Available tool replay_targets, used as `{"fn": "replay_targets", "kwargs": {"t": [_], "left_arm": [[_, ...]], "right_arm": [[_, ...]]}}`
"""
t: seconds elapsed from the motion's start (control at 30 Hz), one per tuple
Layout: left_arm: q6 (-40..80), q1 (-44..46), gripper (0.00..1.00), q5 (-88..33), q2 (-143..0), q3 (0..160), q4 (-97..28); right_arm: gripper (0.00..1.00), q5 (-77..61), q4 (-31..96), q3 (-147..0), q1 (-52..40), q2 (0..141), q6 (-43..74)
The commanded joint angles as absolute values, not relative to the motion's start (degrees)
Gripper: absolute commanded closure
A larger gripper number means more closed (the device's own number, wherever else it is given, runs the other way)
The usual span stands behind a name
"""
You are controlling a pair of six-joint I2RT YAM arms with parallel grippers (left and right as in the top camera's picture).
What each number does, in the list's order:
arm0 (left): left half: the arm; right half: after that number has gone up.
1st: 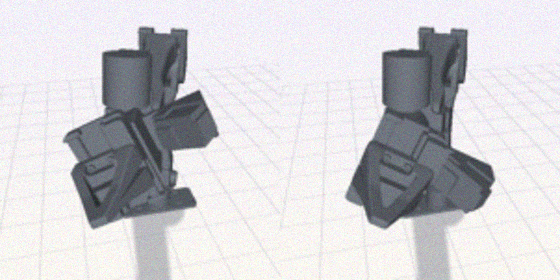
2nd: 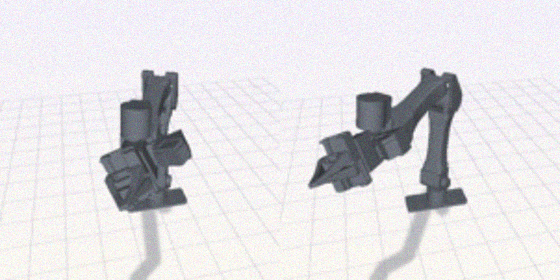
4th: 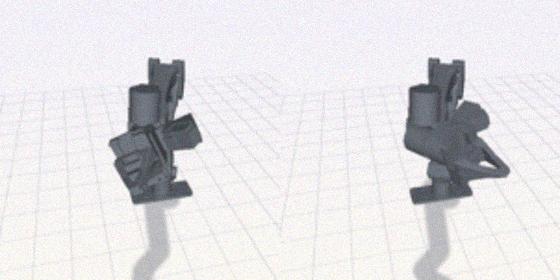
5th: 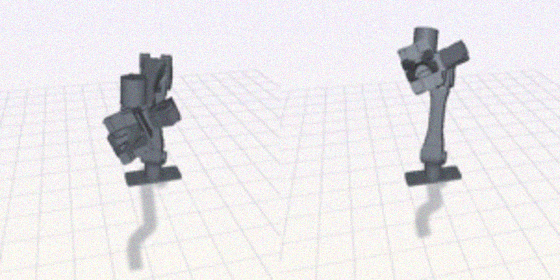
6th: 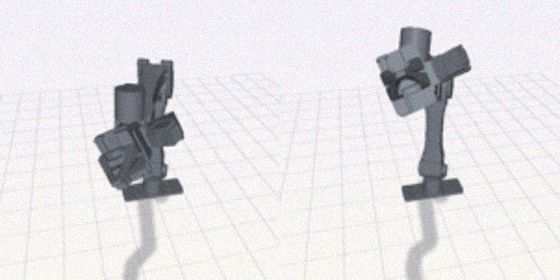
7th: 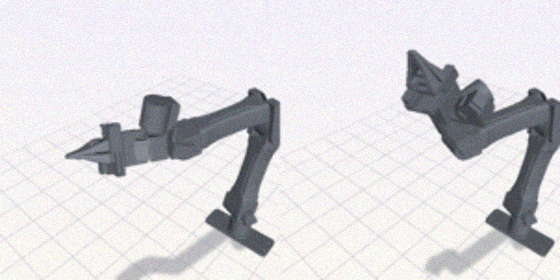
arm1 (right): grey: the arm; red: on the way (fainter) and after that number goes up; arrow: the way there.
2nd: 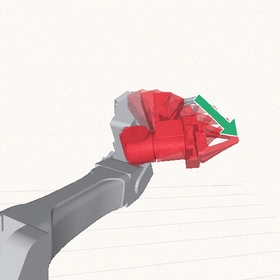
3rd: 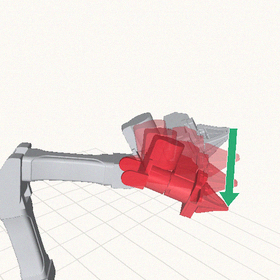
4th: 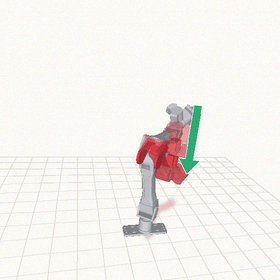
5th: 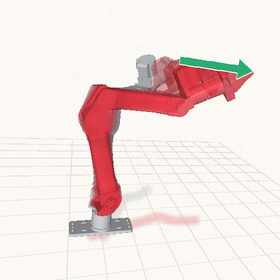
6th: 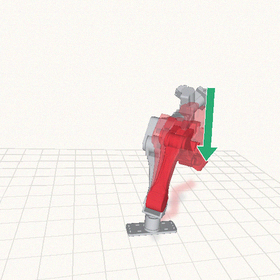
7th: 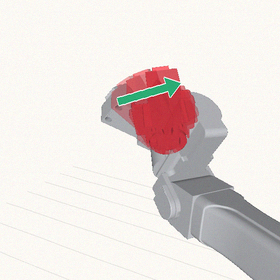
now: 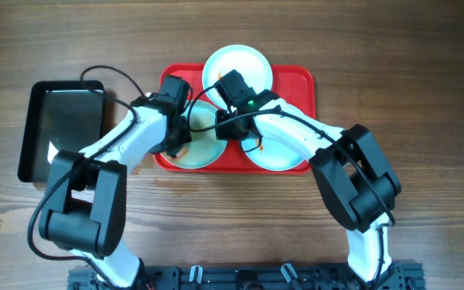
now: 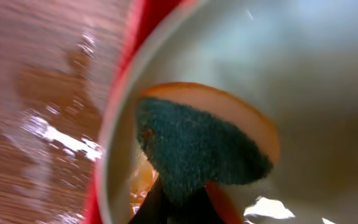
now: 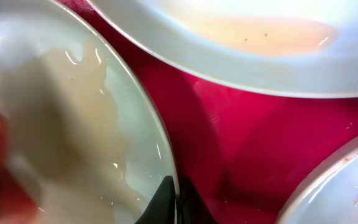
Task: Clean dirty plates on tray and stack at the side
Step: 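Scrub the left plate with the sponge while the right gripper holds it, then tilt the left plate up with the right gripper toward the sponge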
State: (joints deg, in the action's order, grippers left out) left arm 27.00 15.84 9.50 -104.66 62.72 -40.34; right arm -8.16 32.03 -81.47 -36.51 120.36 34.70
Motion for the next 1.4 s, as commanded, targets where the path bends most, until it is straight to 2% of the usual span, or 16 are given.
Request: {"fn": "replay_targets", "kwargs": {"t": [0.0, 0.23, 0.43, 0.57, 0.77, 1.0, 1.13, 1.37], "left_arm": [[22.7, 13.6, 0.96, 18.1, -105.4, 61.7, -38.0], [22.8, 13.8, 0.96, 18.2, -104.2, 66.6, -37.8], [22.9, 14.1, 0.96, 7.2, -96.7, 67.6, -39.5], [22.9, 14.1, 0.96, 1.6, -87.1, 67.6, -43.2], [23.0, 14.1, 0.96, 0.8, -84.1, 67.2, -53.1], [22.9, 14.1, 0.96, -2.7, -84.2, 64.7, -52.2], [22.9, 14.1, 0.96, -3.5, -84.2, 64.7, -51.7], [22.9, 14.1, 0.96, -4.1, -84.2, 64.7, -51.6]], "right_arm": [[0.96, -7.5, 32.9, -80.9, -36.8, 122.0, 34.7], [0.96, -7.3, 32.9, -80.9, -36.8, 122.0, 34.6], [0.96, -7.0, 33.6, -82.2, -36.6, 121.8, 34.4], [0.96, -5.9, 36.7, -86.6, -36.1, 119.9, 29.6], [0.96, 3.8, 45.6, -92.1, -36.1, 115.7, 28.5], [0.96, 20.3, 55.6, -96.8, -36.1, 109.5, 28.4], [0.96, 24.2, 56.9, -96.8, -36.6, 105.2, 20.8], [0.96, 48.9, 59.6, -96.8, -44.7, 103.6, 15.9]]}}
